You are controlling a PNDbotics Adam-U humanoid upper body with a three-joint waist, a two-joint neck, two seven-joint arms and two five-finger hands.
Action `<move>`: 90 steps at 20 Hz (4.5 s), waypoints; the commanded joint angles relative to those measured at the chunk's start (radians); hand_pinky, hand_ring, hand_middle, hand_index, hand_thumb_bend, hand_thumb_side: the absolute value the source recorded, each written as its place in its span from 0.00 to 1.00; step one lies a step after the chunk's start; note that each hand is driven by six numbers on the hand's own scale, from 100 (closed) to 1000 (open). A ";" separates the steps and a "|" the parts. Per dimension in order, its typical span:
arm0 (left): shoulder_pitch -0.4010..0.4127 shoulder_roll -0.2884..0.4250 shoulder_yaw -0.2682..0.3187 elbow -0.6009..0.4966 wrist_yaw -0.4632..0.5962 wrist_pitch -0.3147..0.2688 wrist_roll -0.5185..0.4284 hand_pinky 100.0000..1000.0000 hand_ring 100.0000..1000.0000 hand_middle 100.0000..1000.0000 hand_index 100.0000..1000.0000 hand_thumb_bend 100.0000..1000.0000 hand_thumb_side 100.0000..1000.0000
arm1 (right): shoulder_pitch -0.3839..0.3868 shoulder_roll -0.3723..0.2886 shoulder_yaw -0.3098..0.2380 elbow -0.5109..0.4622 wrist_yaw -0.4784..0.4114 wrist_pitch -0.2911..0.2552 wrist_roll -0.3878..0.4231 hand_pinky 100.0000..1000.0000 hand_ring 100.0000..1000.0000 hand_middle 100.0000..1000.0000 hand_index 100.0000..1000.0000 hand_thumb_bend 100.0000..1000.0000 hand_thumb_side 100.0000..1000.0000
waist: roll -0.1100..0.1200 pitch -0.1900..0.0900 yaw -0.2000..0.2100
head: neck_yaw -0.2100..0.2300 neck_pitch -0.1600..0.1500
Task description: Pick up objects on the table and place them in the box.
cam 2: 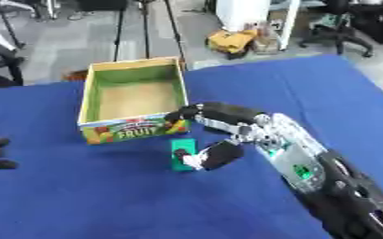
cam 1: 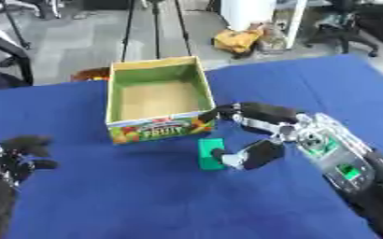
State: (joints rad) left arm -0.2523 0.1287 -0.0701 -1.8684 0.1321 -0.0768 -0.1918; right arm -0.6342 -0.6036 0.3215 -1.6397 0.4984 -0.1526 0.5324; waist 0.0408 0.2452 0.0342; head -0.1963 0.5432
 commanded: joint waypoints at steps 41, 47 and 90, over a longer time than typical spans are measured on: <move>-0.002 0.005 -0.004 -0.010 0.001 0.002 -0.007 0.62 0.83 0.52 0.73 0.63 0.83 | -0.060 0.039 -0.006 0.223 0.079 -0.036 0.002 0.85 0.94 0.87 1.00 0.20 0.62 | 0.002 -0.021 0.013 | -0.012 0.004; -0.002 0.005 -0.005 -0.010 0.001 0.002 -0.009 0.62 0.83 0.52 0.73 0.63 0.83 | -0.058 0.044 -0.003 0.245 0.090 -0.047 0.000 0.85 0.94 0.87 1.00 0.20 0.63 | 0.002 -0.021 0.013 | -0.013 0.003; 0.000 -0.001 -0.007 -0.005 -0.002 0.002 -0.011 0.62 0.84 0.52 0.74 0.63 0.84 | -0.054 0.083 0.009 0.299 0.152 -0.046 -0.067 0.69 0.53 0.48 0.97 0.00 0.18 | 0.005 -0.018 0.018 | -0.026 0.008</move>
State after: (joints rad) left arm -0.2464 0.1239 -0.0765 -1.8621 0.1321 -0.0724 -0.1993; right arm -0.6700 -0.5053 0.3395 -1.3283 0.6410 -0.2021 0.4801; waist 0.0479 0.2451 0.0504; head -0.2209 0.5459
